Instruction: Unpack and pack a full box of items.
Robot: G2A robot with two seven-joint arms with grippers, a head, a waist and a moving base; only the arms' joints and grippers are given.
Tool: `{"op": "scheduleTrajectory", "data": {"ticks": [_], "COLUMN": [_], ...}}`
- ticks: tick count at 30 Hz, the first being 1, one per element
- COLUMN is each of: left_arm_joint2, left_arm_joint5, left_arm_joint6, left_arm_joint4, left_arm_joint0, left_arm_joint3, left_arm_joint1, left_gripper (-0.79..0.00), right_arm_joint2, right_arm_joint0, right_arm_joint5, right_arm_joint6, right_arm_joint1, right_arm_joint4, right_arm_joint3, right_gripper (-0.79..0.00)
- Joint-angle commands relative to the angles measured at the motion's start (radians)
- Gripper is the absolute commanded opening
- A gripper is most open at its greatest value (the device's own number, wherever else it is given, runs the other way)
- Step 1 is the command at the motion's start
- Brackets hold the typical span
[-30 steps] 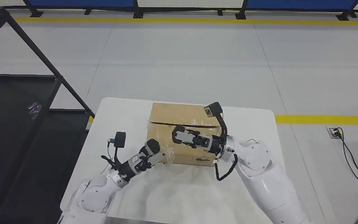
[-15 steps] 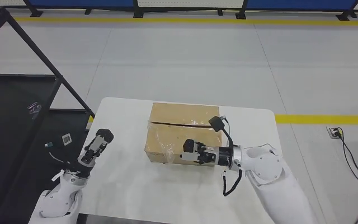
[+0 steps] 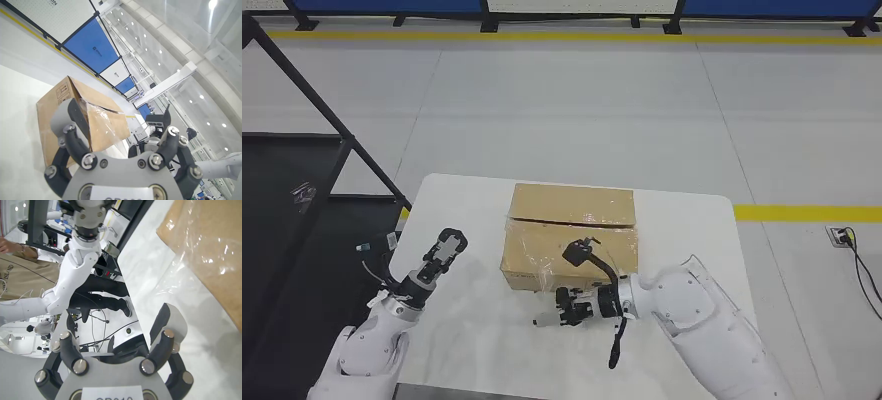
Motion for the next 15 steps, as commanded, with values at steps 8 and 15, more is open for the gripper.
{"op": "scheduleTrajectory", "data": {"ticks": [8, 15], "left_arm_joint2": [-0.024, -0.033], "left_arm_joint5": [-0.003, 0.003], "left_arm_joint6": [0.028, 0.048], "left_arm_joint4": [0.002, 0.003], "left_arm_joint0": [0.019, 0.029], "left_arm_joint3": [-0.019, -0.024], "left_arm_joint1": [0.004, 0.006], "left_gripper": [0.0, 0.0], "right_arm_joint2": [-0.096, -0.125], "right_arm_joint0": [0.09, 0.134], "right_arm_joint5": [-0.024, -0.092], "right_arm_joint6": [-0.1, -0.176], "right_arm_joint1": [-0.034, -0.052], "right_arm_joint4": [0.019, 0.031], "right_arm_joint3": [0.114, 0.093], "right_gripper": [0.0, 0.0]}}
